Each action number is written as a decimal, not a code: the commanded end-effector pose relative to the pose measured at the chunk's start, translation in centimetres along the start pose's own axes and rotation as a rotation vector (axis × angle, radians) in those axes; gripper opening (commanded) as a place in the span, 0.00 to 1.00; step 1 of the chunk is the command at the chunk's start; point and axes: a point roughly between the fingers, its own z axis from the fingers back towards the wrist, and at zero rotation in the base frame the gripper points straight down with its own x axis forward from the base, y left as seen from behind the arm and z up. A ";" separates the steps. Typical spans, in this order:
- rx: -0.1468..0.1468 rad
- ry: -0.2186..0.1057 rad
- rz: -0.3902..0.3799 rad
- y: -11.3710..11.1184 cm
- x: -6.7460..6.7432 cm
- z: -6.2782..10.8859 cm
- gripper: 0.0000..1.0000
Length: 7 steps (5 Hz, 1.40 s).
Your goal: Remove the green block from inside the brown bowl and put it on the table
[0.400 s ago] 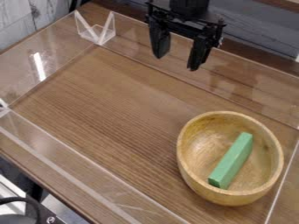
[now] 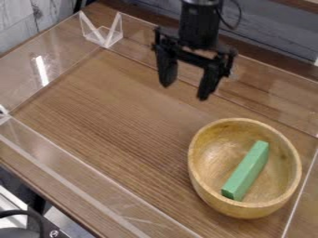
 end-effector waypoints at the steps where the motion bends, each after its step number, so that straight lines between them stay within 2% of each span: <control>1: -0.011 -0.087 -0.021 -2.3 -0.8 2.0 1.00; 3: -0.019 -0.081 -0.037 -3.9 -1.6 1.5 1.00; 5: -0.028 -0.099 -0.071 -6.2 -2.4 1.1 1.00; 7: -0.035 -0.133 -0.101 -8.6 -3.1 0.6 1.00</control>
